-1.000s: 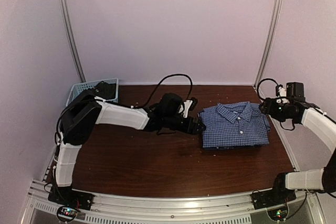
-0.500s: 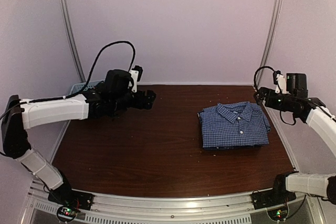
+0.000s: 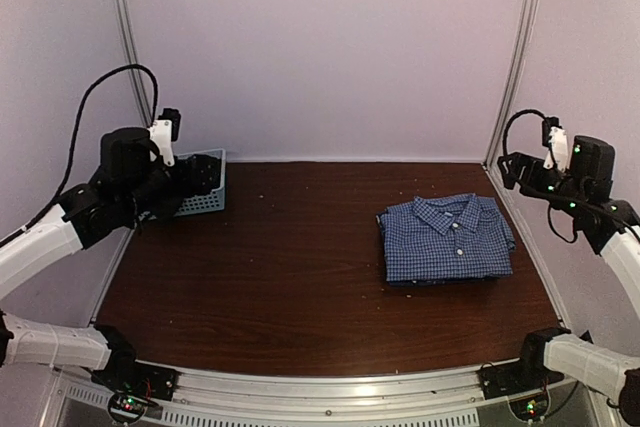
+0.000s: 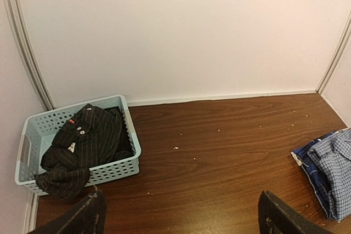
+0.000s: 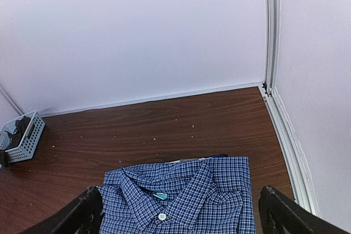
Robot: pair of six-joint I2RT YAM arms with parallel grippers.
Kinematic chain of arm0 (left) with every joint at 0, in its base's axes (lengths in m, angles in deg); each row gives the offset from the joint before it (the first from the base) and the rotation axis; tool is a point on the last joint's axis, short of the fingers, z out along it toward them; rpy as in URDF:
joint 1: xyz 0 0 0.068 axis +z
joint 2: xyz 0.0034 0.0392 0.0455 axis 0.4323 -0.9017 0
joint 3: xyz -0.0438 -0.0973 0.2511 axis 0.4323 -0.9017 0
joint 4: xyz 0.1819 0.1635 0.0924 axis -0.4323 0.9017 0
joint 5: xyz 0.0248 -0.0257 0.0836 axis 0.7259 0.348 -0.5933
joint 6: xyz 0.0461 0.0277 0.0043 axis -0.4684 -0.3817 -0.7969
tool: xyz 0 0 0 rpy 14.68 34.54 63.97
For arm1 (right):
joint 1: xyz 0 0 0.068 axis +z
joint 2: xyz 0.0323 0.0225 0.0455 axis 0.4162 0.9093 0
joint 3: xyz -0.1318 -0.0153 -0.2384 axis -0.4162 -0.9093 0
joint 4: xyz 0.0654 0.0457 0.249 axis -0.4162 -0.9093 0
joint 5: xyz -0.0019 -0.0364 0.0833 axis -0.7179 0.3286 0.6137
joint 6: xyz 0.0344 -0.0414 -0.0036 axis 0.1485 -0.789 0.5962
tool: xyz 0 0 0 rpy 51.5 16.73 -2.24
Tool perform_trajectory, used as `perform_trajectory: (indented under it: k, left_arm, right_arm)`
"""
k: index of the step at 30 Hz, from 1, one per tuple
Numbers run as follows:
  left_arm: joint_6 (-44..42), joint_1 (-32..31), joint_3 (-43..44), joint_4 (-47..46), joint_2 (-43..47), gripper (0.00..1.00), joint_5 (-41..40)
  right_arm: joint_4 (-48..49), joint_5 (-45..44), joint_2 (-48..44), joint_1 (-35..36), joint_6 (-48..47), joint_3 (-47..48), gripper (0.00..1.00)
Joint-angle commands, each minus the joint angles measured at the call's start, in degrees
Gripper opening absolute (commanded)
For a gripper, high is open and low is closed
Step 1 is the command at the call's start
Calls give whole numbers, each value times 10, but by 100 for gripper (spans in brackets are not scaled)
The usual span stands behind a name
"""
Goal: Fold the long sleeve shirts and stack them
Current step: Reset both arms
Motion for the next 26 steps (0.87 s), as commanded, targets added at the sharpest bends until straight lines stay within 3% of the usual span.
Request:
perform_trajectory:
  k: [1,11,26]
  left_arm:
    - [-36,6,18,34,44,98,-11]
    - [-70,7,-75,-9,148,98,-26]
    - [-67,7,-76,-12,151,98,-25]
  right_arm:
    - [22,-23,-19,2,-3,-19,100]
    - [28,-13,-43,2,-12,-30,100]
    - [23,-23,-39,2,-15,-31,100]
